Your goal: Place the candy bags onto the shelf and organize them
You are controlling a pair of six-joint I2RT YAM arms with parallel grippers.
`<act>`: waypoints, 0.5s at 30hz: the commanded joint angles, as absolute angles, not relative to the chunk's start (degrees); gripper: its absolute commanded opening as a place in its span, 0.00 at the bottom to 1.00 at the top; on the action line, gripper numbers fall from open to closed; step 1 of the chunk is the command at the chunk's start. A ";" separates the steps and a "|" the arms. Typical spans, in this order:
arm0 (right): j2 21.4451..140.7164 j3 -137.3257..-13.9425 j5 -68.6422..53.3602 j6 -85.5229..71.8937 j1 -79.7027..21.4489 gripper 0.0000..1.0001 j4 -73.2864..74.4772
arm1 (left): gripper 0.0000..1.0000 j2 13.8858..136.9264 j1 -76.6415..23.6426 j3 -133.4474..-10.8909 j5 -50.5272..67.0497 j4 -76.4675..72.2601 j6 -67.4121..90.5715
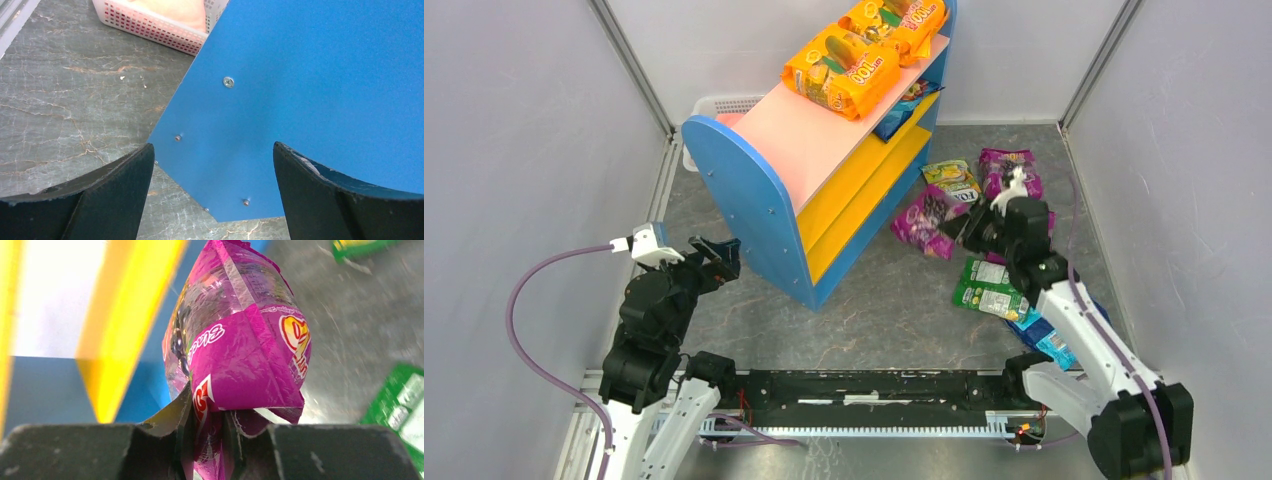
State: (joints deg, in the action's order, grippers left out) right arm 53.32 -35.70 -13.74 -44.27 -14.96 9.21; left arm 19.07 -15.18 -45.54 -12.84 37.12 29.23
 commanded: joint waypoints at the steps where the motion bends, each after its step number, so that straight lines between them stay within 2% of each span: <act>1: 59.79 -48.39 -25.72 -43.91 -12.45 0.09 -2.18 | 0.94 18.63 -14.94 -45.36 -11.77 34.89 26.72; 8: 73.94 -55.34 -32.45 -55.30 -11.48 0.09 -19.66 | 0.94 18.63 -14.86 -45.35 -12.45 34.98 26.81; 15: 88.24 -59.69 -32.75 -65.57 -11.53 0.09 -35.54 | 0.94 19.01 -14.77 -45.36 -12.75 34.99 26.81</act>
State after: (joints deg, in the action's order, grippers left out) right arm 83.29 -54.00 -30.02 -56.99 -11.88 -16.14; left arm 19.05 -15.18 -45.54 -12.88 37.12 29.21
